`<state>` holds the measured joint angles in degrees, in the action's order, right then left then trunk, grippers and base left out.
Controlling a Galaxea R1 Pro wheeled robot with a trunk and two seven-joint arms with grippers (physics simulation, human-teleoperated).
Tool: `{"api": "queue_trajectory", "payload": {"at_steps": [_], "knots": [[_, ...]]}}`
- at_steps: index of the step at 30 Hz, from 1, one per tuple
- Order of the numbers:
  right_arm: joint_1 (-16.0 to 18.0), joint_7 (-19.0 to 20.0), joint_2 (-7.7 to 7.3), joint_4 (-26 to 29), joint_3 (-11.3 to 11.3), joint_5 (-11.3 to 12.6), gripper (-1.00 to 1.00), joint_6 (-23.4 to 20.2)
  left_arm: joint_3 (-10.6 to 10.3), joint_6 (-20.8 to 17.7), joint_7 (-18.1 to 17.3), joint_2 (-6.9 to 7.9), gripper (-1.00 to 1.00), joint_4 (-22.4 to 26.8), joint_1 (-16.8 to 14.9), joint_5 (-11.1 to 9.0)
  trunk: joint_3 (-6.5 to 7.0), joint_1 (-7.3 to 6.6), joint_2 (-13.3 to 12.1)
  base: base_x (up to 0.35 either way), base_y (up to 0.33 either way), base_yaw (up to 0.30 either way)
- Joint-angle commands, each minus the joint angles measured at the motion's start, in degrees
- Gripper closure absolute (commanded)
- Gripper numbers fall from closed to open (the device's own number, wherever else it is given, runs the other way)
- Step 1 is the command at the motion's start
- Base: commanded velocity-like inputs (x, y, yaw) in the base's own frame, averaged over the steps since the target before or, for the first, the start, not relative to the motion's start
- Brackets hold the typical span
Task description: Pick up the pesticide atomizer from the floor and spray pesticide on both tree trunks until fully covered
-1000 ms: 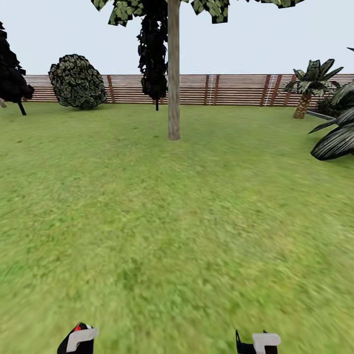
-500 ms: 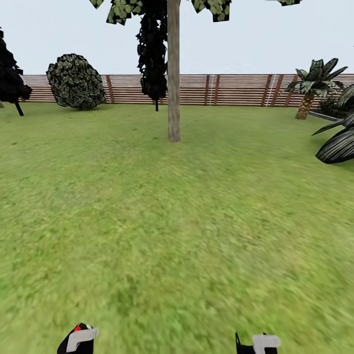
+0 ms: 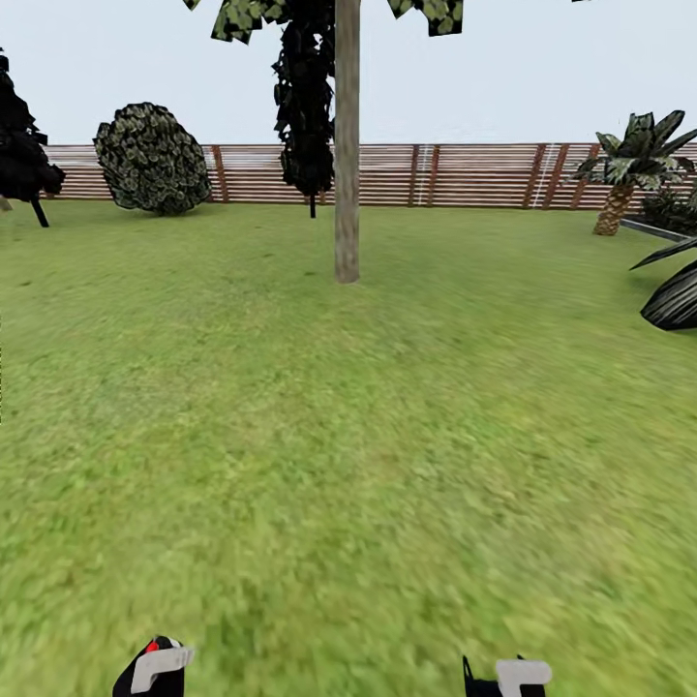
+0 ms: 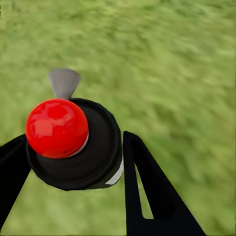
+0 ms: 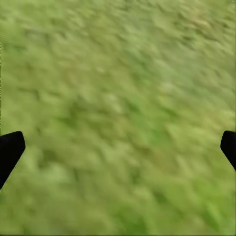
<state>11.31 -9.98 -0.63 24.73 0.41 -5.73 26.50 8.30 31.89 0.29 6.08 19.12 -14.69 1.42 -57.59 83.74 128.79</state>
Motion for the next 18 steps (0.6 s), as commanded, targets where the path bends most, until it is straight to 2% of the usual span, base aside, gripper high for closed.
{"api": "queue_trajectory", "payload": {"at_steps": [1, 18], "knots": [[0.02, -0.48, 0.0, -0.03, 0.05, -0.6, -1.0, 0.04, 0.14, 0.19, 0.06, -0.01, 1.0, -0.05, -0.04, 0.16, -0.1, 0.02, 0.02, 0.339, 0.0, 0.085], [0.02, -0.48, 0.01, -0.04, 0.11, -0.6, -1.0, 0.04, 0.14, 0.19, 0.06, -0.01, 1.0, -0.05, -0.03, 0.16, -0.19, 0.02, 0.02, 0.339, 0.0, 0.009]]}}
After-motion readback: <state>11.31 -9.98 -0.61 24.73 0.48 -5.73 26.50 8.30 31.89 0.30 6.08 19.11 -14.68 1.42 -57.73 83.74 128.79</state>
